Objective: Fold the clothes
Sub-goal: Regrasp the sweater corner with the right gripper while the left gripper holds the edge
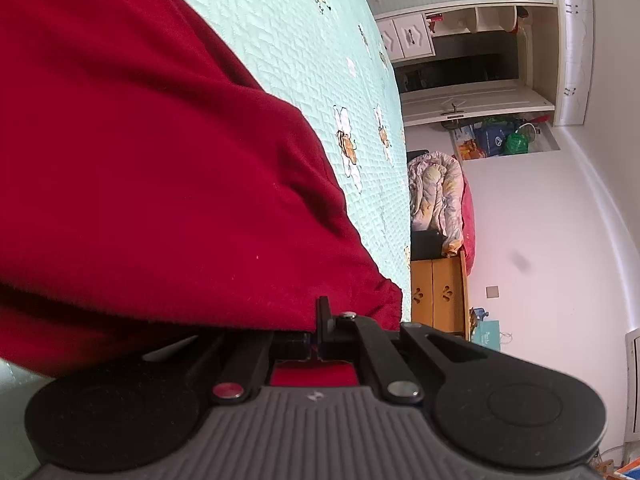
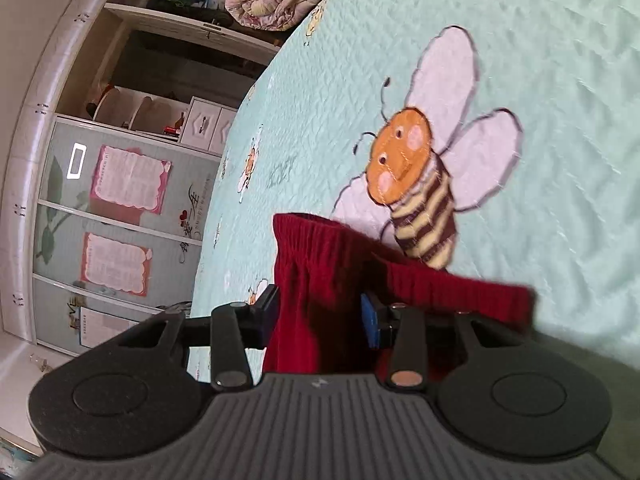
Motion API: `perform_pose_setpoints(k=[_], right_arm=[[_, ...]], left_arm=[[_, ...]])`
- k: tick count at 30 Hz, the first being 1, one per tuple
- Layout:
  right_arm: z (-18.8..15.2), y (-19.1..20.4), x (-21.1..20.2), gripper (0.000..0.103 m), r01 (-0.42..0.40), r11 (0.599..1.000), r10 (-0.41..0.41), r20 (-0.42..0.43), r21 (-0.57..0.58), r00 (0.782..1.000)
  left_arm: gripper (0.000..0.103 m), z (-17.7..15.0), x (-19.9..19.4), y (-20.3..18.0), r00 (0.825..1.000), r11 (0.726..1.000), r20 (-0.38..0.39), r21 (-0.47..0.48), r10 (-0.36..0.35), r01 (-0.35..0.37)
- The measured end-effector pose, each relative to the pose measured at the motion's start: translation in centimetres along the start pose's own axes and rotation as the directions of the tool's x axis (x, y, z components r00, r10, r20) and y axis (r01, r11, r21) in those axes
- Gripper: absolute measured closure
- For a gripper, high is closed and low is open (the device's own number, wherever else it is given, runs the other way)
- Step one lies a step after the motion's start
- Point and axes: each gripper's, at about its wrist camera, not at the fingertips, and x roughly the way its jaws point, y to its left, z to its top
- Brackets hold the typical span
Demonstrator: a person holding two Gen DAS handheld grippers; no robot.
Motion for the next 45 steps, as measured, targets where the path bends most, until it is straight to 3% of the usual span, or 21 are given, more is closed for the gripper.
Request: perform_pose_setpoints(k=[1, 2, 8, 12, 15, 17, 24, 28, 36, 41, 45], right_arm=[[0.1, 0.3, 0.3, 0.087, 0.008, 1.000, -0.008, -0.002, -0.028, 1.000], [0.0, 0.8, 0.5, 0.102, 0.017, 0.998, -0.017, -0.001, -0.057, 1.000], [0.3, 2.4, -4.4, 0.102, -0.063, 0.992, 0.067, 0.035, -0.111, 0.997], [-0.3, -0.3, -6.7, 0.102, -0.006, 0.993, 0.007, 0.006, -0.122, 1.000], [-0.5, -3.5, -5.6, 0.102, 0.076, 0.993, -0.079, -0.034, -0.088, 0.996], [-0.4, -4.5, -5.2, 0.101, 0.066, 0.995, -0.070, -0.044, -0.079, 0.997], [-0.4, -3.4, -7.2, 0.088, 0.037, 0.983, -0.036, 0.007, -0.177, 0.999], [0.2, -4.2, -8.8, 0.058, 0.090, 0.982, -0.082, 0.055, -0.164, 0.995], [1.0, -4.6, -6.6, 0.052, 0.060, 0.987, -0.061, -0.004, -0.146, 0.998], [1.1, -4.8, -6.3, 0.038, -0.007, 0.992, 0.004, -0.024, -0.129, 1.000], [1.3, -5.4, -6.2, 0.040, -0.067, 0.991, 0.061, -0.058, -0.112, 0.996]], left_arm=[[0.103, 0.2, 0.0, -0.3, 1.000, 1.000, 0.001, 0.004, 0.003, -0.003], [0.103, 0.4, -0.1, -0.5, 1.000, 1.000, 0.003, 0.012, 0.005, -0.005], [0.103, 0.3, -2.3, -4.1, 0.999, 0.984, -0.002, 0.174, -0.044, 0.044], [0.103, -1.5, -1.3, -2.7, 0.996, 0.964, -0.059, 0.262, 0.062, -0.044], [0.103, -2.6, 1.1, 0.5, 0.977, 0.957, -0.101, 0.246, 0.186, -0.156], [0.103, -2.9, 1.9, 1.4, 0.975, 0.954, -0.102, 0.251, 0.197, -0.167], [0.102, -2.0, 2.7, 1.4, 0.981, 0.960, -0.089, 0.236, 0.173, -0.148], [0.102, -1.8, 2.8, 1.5, 0.982, 0.967, -0.094, 0.214, 0.165, -0.142], [0.102, -1.4, 2.8, 1.8, 0.980, 0.974, -0.118, 0.183, 0.160, -0.137], [0.101, -1.2, 2.7, 2.4, 0.980, 0.979, -0.131, 0.158, 0.150, -0.128], [0.101, -1.4, 2.6, 2.5, 0.982, 0.980, -0.117, 0.156, 0.146, -0.127]])
